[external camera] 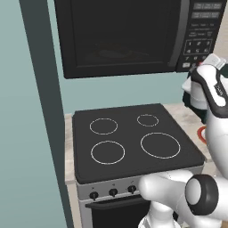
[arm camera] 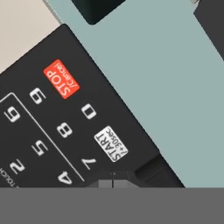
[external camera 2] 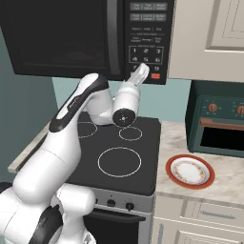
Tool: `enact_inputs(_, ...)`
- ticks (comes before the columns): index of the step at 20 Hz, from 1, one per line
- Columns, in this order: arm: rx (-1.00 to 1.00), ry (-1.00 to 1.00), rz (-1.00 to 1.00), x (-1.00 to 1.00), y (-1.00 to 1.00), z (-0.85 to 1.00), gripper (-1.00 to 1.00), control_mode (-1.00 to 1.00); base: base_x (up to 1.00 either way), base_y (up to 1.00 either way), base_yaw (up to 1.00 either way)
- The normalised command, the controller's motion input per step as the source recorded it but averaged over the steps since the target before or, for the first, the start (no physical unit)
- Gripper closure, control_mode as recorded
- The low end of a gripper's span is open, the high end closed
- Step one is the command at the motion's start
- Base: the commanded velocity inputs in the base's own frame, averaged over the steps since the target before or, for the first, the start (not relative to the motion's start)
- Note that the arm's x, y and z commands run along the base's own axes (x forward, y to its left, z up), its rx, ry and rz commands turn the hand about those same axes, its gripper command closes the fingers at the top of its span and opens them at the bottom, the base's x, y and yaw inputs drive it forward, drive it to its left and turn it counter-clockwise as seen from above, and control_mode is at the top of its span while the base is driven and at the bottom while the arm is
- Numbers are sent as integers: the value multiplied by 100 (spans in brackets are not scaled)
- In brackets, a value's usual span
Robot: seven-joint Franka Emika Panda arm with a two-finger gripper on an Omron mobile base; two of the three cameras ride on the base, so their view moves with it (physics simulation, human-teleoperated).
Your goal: Pick the kebab skewer from the counter and place it in the microwave. Then turn on the microwave.
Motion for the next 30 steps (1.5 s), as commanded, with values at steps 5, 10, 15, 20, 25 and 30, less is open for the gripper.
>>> enact_inputs(5, 3, 3, -1, 12, -3, 0, 100, -100, 0, 0, 0)
enact_inputs(10, 3, 3, 0, 14, -6, 0, 100, -100, 0, 0, 0)
enact_inputs(15, 2, 3, 0, 15, -5, 0, 100, -100, 0, 0, 0)
enact_inputs(20, 2, 3, 0, 17, -5, 0, 100, -100, 0, 0, 0)
enact_inputs(25, 2, 2, 0, 17, -4, 0, 100, -100, 0, 0, 0)
enact_inputs(30, 2, 2, 0, 18, -5, 0, 100, -100, 0, 0, 0)
